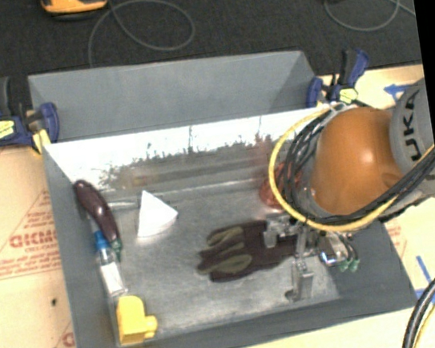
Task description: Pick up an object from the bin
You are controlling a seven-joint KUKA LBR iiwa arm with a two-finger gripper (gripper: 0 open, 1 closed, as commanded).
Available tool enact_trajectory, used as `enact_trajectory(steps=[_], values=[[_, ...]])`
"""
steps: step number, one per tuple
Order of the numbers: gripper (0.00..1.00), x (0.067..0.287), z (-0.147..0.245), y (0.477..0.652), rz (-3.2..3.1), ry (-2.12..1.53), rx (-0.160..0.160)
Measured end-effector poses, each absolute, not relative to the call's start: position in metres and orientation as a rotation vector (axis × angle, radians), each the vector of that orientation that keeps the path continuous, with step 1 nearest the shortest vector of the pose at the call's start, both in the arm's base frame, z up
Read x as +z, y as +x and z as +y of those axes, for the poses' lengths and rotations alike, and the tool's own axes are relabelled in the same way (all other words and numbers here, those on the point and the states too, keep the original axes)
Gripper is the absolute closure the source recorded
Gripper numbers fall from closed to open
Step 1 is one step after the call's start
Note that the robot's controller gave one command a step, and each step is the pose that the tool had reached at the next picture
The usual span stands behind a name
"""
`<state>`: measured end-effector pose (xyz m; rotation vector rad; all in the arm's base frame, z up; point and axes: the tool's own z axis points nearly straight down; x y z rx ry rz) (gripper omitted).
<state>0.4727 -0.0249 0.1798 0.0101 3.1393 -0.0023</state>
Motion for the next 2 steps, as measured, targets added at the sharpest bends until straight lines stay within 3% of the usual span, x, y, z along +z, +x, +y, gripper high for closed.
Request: enact_trajectory(steps=[1,2], values=[[0.0,0.135,-0.032,0.511,3.13,-0.155,-0.003],[0.0,0.072,-0.039,0.551,3.126,-0.192,-0.003]])
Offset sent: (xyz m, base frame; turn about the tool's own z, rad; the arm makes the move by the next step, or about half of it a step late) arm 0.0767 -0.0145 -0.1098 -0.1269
